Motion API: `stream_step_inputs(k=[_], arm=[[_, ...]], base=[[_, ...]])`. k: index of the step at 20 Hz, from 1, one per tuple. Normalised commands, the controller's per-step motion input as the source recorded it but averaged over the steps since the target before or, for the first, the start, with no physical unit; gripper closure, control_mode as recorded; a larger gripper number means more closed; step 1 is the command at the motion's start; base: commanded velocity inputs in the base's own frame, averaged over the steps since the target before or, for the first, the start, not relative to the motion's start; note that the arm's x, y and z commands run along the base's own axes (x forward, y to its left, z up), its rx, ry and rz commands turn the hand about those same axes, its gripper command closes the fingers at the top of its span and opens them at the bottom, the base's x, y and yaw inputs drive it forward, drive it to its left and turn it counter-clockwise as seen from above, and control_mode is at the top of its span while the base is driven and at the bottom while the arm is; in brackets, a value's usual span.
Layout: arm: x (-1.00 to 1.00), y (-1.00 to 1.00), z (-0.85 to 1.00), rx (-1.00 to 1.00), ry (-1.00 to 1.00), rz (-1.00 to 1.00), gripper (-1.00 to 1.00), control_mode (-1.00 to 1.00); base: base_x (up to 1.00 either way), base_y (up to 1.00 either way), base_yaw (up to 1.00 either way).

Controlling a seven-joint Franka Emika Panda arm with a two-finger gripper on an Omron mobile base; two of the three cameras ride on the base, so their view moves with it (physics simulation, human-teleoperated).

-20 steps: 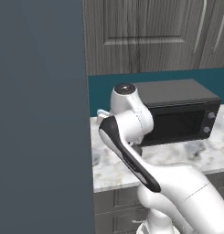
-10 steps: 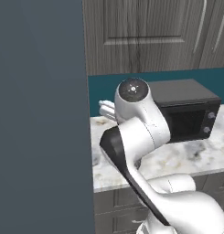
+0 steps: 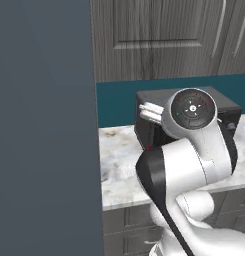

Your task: Place the microwavable item in the microwave. Then, close the microwave door and press the start button.

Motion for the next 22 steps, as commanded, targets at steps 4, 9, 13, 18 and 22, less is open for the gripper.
stream_step_inputs(k=[4,9,13,18,22], arm=[[-0.03,-1.00,0.05,-0.09,-0.09,0.00,1.00,-1.00],[0.00,-0.84,-0.46,-0.09,-0.01,0.02,1.00,-1.00],[0.00,0.00,-0.31,0.00,0.05,0.00,1.00,-1.00],[-0.21,0.00,-0.15,0.00,0.02,0.00,1.00,-1.00],[0.00,0.00,0.00,0.00,0.00,0.00,1.00,1.00]], base=[[0.00,0.00,0.00],[0.00,0.00,0.00],[0.00,0.00,0.00],[0.00,0.00,0.00],[-1.00,0.05,0.00]])
